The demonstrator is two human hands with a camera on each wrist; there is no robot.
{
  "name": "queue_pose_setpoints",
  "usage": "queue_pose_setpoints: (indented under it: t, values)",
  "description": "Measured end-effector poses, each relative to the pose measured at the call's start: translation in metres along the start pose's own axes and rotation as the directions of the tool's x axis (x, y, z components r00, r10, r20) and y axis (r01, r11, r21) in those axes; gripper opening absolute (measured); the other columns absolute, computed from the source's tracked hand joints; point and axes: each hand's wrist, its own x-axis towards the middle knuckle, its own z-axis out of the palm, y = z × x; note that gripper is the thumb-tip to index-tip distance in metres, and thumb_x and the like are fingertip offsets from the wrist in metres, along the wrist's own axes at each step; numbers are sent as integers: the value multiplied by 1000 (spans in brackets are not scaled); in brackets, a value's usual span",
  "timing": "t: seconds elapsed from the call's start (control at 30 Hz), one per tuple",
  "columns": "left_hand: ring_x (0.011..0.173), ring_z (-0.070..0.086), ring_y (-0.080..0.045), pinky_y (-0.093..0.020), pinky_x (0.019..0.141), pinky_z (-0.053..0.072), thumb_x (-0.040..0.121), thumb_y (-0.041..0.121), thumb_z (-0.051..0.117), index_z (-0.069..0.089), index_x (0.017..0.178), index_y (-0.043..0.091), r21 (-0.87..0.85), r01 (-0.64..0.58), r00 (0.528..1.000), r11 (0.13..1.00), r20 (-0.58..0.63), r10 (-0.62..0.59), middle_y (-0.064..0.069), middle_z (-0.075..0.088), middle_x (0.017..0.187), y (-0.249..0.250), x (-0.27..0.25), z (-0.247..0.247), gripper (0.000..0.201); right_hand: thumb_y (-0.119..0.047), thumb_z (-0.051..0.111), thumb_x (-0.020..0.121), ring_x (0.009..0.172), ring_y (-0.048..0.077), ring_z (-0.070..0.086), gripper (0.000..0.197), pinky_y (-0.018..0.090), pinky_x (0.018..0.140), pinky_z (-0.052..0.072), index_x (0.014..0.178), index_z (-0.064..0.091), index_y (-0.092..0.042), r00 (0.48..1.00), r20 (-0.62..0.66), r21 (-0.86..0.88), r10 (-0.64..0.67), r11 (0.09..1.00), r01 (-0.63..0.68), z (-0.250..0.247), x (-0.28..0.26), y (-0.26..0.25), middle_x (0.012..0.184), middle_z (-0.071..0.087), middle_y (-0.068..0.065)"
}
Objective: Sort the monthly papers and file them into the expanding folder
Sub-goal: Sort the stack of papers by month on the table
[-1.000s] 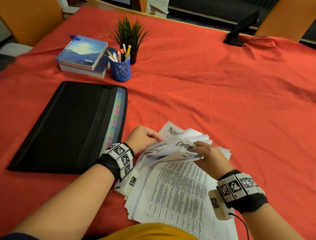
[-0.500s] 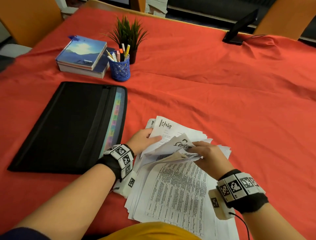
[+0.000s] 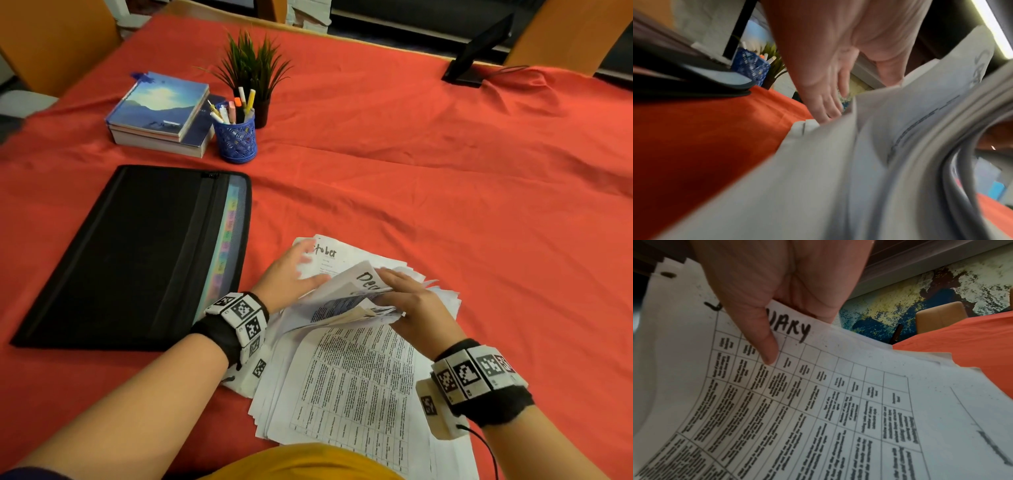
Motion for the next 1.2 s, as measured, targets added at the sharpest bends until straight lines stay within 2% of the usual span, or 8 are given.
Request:
queue_pose_setpoints:
  t: [0.13, 0.37, 0.57, 0.73, 0.93, 1.03, 1.1, 1.2]
  values:
    - [102, 60, -16, -20, 86, 49, 97, 30, 43, 54, 126, 10, -360, 213, 970, 908, 193, -151, -2, 64, 112, -1, -8, 5, 37, 20, 72, 55, 108, 28, 59, 43, 20, 88, 43, 84, 74, -12, 999, -35, -41, 35, 998, -37, 2, 1, 0, 129, 52, 18]
    - [70, 42, -17, -30, 64, 37, 95, 12, 51, 58, 82, -4, -219, 106, 986, 970, 150, -74, -11, 46, 75, -7, -4, 7, 22, 18, 72, 55, 98, 25, 65, 44, 12, 79, 42, 84, 75, -15, 997, -22, -26, 79, 997, -79, 2, -2, 2, 128, 54, 18]
    - [67, 48, -11, -27, 66, 40, 94, 7, 49, 59, 100, -9, -202, 111, 992, 973, 85, -96, -13, 52, 78, -6, 2, 7, 19, 13, 77, 55, 95, 26, 66, 40, 28, 76, 54, 84, 74, -14, 995, -16, -56, 97, 994, -98, 3, -8, 7, 111, 65, 11]
    - [111, 54, -14, -29, 93, 46, 91, 3, 54, 38, 134, 21, -285, 67, 998, 956, 17, -65, -6, 55, 119, -3, 1, 9, 50, 12, 78, 57, 103, 27, 62, 37, 31, 84, 49, 84, 75, -14, 996, -39, -38, 82, 996, -83, 3, -5, 4, 122, 59, 15]
    - [76, 54, 8, -9, 77, 43, 93, 9, 53, 63, 91, 11, -225, -28, 999, 974, 30, 36, 6, 61, 85, -3, -3, 7, 11, 18, 70, 59, 121, 34, 48, 39, 36, 96, 40, 86, 74, -11, 996, -26, -18, 86, 996, -87, 4, -4, 6, 138, 41, 17]
    - [60, 47, 3, -17, 67, 40, 88, 7, 60, 58, 70, 10, -53, -26, 999, 998, -34, 24, 2, 53, 69, -10, 4, 8, 19, 16, 70, 60, 121, 35, 46, 37, 41, 99, 33, 86, 74, -10, 995, -19, -24, 93, 995, -93, 6, -4, 6, 138, 38, 18]
    - [73, 50, -7, -24, 75, 41, 86, 7, 63, 59, 86, 8, 2, 6, 997, 1000, -82, -6, -3, 57, 82, -11, 7, 7, 3, 15, 71, 60, 118, 33, 51, 36, 39, 97, 37, 86, 74, -10, 994, -12, -22, 109, 994, -109, 6, -6, 6, 135, 45, 20]
    - [111, 46, -9, -24, 98, 38, 78, 5, 69, 49, 121, 17, 53, -113, 976, 992, -183, 120, 3, 44, 124, -6, 1, 6, 49, 15, 73, 58, 102, 31, 63, 37, 42, 85, 51, 86, 73, -9, 994, -18, -34, 110, 993, -111, 3, -5, 2, 116, 63, 15]
